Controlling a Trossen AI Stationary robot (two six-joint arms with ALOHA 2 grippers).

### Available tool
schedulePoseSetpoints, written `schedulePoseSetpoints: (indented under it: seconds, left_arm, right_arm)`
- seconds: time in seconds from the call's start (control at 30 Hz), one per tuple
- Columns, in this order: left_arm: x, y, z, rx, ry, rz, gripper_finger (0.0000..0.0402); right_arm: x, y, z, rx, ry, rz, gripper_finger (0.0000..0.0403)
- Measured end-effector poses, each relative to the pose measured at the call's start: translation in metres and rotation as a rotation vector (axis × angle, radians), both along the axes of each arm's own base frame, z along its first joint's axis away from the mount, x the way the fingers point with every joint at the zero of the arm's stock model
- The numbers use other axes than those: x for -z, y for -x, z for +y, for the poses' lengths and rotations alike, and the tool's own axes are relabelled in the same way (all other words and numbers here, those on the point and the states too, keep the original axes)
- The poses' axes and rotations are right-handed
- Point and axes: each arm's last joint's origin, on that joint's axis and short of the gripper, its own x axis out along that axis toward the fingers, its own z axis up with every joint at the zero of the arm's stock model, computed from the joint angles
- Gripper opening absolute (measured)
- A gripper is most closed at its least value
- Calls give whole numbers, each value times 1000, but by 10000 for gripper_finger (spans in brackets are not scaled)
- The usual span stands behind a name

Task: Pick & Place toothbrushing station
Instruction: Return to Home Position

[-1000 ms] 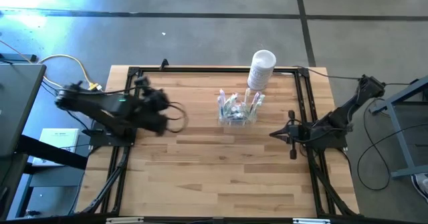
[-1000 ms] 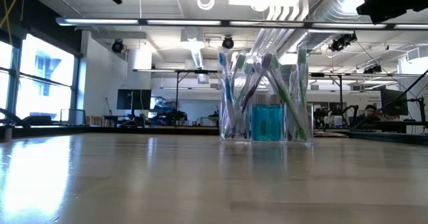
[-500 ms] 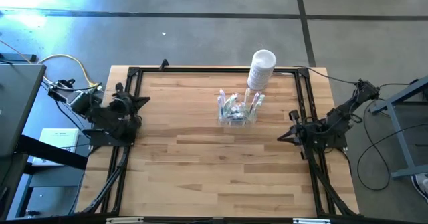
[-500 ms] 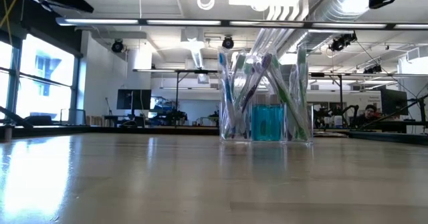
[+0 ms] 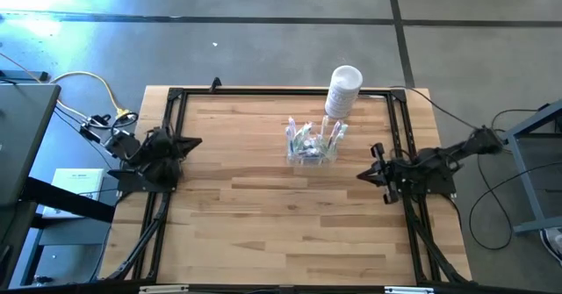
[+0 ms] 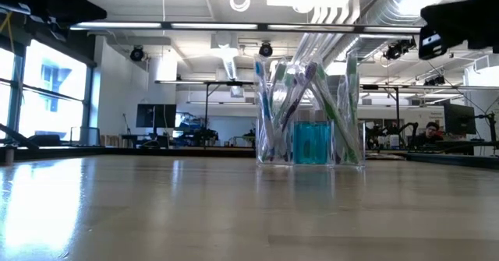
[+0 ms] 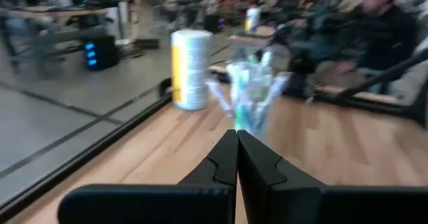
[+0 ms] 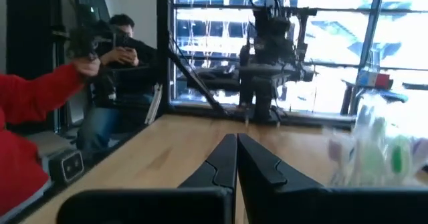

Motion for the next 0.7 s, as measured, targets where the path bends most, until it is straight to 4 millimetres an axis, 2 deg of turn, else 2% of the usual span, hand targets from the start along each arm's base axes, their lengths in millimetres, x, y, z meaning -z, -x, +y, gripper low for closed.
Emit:
schedulePoseSetpoints:
  seconds: [0.33, 0.7]
  left_arm:
    - [33, -15, -11, 72, -25, 17, 1]
    - [70, -26, -19, 134, -45, 77, 1]
  right_arm:
    - [6, -3, -7, -59, -19, 39, 4]
    - [8, -4, -12, -26, -15, 58, 4]
